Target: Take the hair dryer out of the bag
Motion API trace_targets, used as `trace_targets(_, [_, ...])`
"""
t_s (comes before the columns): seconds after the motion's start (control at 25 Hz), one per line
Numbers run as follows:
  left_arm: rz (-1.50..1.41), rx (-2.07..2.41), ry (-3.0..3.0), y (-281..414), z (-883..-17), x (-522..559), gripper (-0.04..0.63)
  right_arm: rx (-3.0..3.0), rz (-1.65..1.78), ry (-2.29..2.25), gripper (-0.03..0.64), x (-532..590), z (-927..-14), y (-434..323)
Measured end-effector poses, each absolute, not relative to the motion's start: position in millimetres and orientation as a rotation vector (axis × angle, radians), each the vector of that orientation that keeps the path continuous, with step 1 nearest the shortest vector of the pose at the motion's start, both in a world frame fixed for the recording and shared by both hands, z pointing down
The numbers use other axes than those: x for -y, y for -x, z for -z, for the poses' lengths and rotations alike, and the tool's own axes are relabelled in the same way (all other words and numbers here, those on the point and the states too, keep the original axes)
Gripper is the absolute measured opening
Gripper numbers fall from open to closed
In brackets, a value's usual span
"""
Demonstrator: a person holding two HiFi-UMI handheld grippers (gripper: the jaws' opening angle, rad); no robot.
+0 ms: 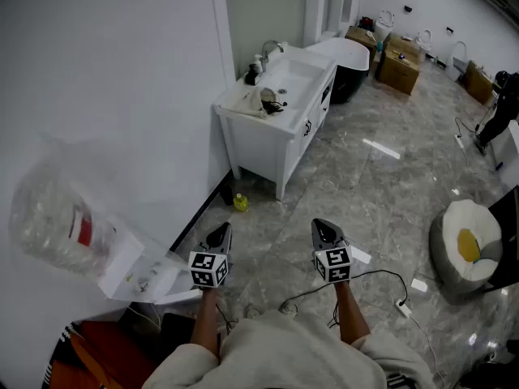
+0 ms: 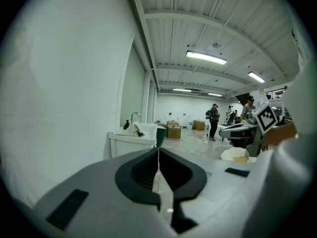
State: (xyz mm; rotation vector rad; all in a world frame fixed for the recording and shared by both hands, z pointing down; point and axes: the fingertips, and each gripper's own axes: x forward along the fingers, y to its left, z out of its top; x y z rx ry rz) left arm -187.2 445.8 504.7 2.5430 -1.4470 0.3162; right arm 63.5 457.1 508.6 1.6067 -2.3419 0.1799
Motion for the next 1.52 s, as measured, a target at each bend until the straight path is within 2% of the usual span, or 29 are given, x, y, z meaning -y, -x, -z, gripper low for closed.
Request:
trace_targets(0.68, [-0.319, 1.47, -2.55, 168, -506, -446, 0.015, 2.413, -0.165, -1.571, 0.001, -453, -507, -74])
trace_targets(0.8, [-0.315, 1.453, -2.563, 157, -504, -448, 0.039, 2.494, -0.203, -1.508, 0.176, -456, -506, -71])
trace_targets(0.88, [-0.309, 1.444, -2.561, 150, -505, -448, 0.151, 2.515, -0.211, -1.486, 0.258, -456, -507, -72])
trace_targets(1.0, [-0.299, 1.441, -2.558, 139, -507, -449, 0.207, 2.527, -0.21, -1.461, 0.307, -456, -509, -76])
trace_targets(1.12, [-0.286, 1.445, -2.553, 126, -507, -451, 0.216, 2.537, -0.203, -1.415, 0.322, -457, -511, -83])
trace_targets(1.52, [-0.295, 1.467, -2.521, 93, -524, -455, 0.215, 2.535, -0.171, -1.39, 0.31, -445, -521, -105])
